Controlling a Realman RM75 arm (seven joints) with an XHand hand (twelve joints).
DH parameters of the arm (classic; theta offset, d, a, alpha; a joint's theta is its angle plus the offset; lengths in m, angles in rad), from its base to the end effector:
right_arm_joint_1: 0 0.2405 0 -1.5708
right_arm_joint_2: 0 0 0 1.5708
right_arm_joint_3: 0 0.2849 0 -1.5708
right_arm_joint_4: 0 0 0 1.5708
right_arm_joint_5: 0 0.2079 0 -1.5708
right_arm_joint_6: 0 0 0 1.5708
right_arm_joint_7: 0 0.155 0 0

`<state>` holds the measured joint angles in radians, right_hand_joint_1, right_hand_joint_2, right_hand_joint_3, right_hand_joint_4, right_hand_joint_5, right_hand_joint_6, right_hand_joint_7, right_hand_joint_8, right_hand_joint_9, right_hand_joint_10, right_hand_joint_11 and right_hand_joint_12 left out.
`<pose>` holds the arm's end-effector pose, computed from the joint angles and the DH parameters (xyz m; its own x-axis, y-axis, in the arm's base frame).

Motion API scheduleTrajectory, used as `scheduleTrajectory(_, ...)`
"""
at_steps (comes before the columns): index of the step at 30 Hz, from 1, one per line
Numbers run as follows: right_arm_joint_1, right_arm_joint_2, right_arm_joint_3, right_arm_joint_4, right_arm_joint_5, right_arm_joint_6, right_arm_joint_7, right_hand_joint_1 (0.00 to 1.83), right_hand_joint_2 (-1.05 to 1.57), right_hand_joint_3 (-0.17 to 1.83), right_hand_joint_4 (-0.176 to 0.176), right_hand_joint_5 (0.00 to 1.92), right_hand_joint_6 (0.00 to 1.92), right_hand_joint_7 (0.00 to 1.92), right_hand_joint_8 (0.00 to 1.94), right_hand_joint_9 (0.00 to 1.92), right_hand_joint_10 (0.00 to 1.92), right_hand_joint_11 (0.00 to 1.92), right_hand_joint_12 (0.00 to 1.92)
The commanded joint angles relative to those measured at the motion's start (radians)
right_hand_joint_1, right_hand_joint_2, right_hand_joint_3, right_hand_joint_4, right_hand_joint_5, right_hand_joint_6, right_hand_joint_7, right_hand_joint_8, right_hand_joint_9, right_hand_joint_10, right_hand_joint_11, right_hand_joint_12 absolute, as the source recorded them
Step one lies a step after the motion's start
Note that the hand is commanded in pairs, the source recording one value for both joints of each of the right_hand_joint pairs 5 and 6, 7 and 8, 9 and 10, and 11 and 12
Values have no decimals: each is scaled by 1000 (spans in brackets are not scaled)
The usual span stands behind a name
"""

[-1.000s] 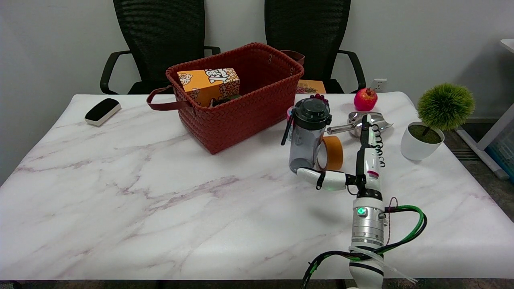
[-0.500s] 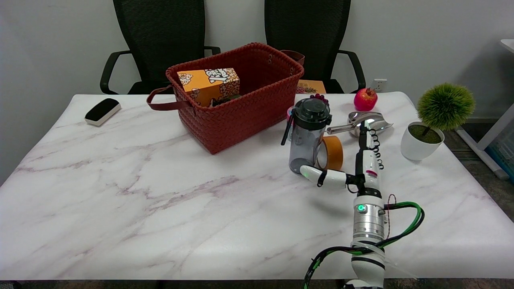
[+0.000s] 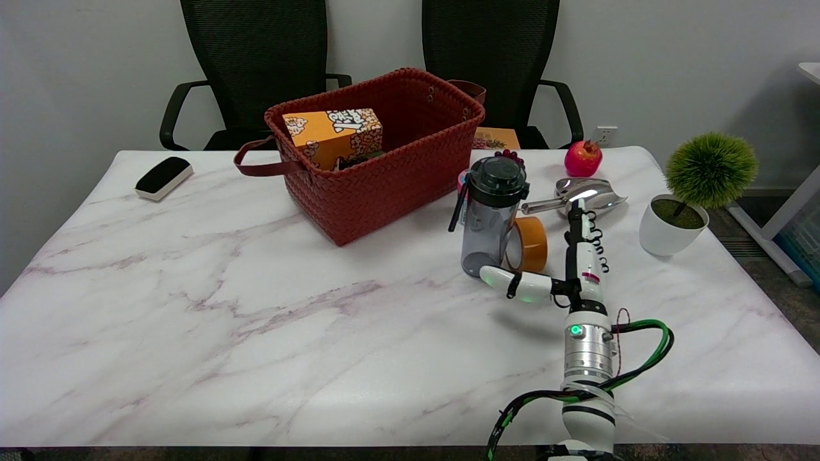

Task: Pick up the yellow tape.

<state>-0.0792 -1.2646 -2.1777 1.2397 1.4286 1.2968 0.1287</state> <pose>-0.3567 -0.2566 0.3283 0.4925 0.5664 0.6608 -0.8554 0.1752 0.4874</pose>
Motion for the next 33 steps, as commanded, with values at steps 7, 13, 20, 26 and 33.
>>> scheduleTrajectory(7,14,0,44,-18,17,-85,14,1008,115,237,0,0,0,166,166,0,0,327,327)
scheduleTrajectory(13,44,2,47,-43,17,-111,14,1033,137,221,0,7,7,187,187,0,0,340,340)
scheduleTrajectory(20,82,-6,42,-74,17,-126,14,1061,155,246,0,16,16,194,194,0,0,351,351)
scheduleTrajectory(26,88,-6,40,-75,26,-126,14,1090,235,282,0,24,24,204,204,0,0,372,372)
scheduleTrajectory(33,88,-6,40,-75,26,-118,14,1149,327,342,0,41,41,220,220,9,9,405,405)
